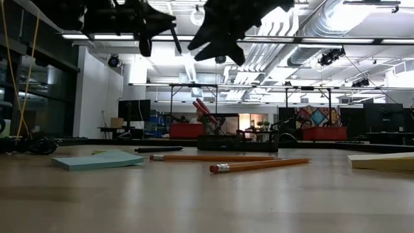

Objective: Pick and place office supplies into organizer
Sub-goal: Put the right black pen in the black desk organizer

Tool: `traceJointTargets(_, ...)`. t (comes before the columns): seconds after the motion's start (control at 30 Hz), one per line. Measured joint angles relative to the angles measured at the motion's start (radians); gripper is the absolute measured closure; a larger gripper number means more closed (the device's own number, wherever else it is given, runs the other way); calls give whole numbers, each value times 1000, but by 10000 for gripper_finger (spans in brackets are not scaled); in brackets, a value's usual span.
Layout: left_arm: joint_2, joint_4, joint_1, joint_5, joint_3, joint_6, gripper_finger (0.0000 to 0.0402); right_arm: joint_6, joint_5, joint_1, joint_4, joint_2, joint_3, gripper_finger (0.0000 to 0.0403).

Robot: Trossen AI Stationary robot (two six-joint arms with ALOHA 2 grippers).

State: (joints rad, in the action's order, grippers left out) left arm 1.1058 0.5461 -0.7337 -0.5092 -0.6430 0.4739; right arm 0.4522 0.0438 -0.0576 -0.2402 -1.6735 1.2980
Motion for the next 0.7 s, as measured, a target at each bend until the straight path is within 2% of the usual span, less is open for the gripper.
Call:
traceJointTargets(0.17,88,81,-13,2,-15,-22,368,108,-1,23,117,81,-198,285)
traceJointTargets(0.37,274,84,-12,-2,-164,-93,368,292,-38,58,268,189,-441,290)
traceJointTargets(0.53,430,73,-12,6,-325,-193,368,362,-103,80,283,275,-526,290)
traceJointTargets(0.7,564,-89,-12,41,-483,-341,368,377,-179,87,269,337,-546,290)
